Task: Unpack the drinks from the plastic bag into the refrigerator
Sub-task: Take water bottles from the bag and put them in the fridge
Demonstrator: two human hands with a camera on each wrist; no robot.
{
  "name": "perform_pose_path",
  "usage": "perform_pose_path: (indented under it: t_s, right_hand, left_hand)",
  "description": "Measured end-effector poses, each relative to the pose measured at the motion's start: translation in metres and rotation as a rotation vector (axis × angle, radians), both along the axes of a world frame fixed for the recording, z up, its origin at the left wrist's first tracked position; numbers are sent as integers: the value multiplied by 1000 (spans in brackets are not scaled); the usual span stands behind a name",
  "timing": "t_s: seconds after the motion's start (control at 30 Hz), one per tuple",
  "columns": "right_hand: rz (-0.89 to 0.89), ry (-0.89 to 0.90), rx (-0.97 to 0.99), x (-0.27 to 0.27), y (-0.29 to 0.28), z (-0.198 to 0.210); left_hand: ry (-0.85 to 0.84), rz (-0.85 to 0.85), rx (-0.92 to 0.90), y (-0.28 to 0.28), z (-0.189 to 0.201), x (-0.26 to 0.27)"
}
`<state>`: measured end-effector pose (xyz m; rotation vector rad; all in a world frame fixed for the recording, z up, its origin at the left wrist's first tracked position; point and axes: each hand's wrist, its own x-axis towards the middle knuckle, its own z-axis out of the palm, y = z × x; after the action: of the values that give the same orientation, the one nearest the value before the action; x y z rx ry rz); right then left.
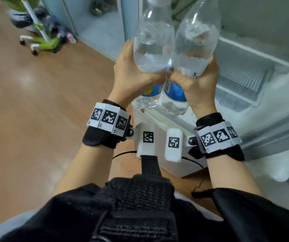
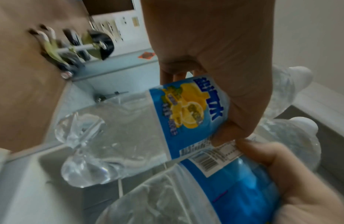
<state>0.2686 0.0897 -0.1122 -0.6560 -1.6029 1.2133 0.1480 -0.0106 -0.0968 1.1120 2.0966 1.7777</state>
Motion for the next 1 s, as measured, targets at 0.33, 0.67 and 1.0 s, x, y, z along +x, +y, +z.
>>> perform_pose_path:
  t_s: [0.33,0.67,1.0]
  right_hand:
    - [-387,3,22,-23,102,25]
    - [-709,31,80,-9,171,51]
    - [-841,22,126,35,231,52]
  left_hand:
    - [15,-359,97,150,22,-43]
    - [-8,-582,143,266,48,-34]
    - [-14,-637,173,328,60,14]
